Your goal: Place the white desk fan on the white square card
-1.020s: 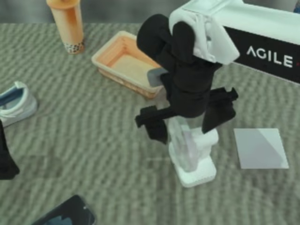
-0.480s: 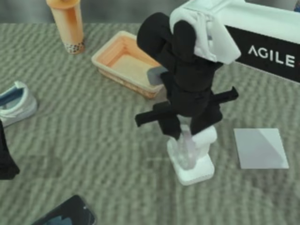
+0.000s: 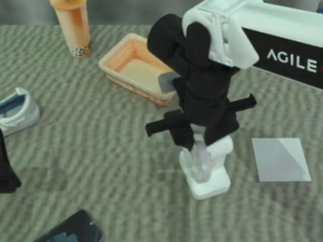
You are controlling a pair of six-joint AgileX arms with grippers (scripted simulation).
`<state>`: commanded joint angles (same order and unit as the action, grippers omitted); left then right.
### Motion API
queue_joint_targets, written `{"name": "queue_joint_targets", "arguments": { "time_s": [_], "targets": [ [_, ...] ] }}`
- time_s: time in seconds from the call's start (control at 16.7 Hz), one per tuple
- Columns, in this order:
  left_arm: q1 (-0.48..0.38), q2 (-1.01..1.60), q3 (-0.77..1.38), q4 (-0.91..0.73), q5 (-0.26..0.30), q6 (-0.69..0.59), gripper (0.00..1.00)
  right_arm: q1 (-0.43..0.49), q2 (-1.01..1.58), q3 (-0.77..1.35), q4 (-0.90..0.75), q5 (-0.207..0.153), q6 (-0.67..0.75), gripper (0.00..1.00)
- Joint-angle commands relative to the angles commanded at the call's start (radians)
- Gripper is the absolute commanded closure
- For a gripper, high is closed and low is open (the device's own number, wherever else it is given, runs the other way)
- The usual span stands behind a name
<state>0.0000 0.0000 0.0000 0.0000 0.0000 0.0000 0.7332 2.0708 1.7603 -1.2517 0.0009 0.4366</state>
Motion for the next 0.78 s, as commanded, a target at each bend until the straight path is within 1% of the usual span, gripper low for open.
{"name": "queue_joint_targets", "arguments": {
  "time_s": [0.18,0.36,0.48,0.78],
  "targets": [
    [0.0,0.0,0.0,0.0,0.0,0.0,0.0,0.004,0.004,0.042,-0.041,0.001,0.0,1.0],
    [0.0,0.0,0.0,0.0,0.0,0.0,0.0,0.007,0.008,0.157,-0.151,0.001,0.0,1.0],
    [0.0,0.0,0.0,0.0,0.0,0.0,0.0,0.008,0.007,0.201,-0.195,0.0,-0.001,1.0],
    [0.0,0.0,0.0,0.0,0.0,0.0,0.0,0.003,0.006,0.205,-0.199,0.0,-0.001,1.0]
  ]
}}
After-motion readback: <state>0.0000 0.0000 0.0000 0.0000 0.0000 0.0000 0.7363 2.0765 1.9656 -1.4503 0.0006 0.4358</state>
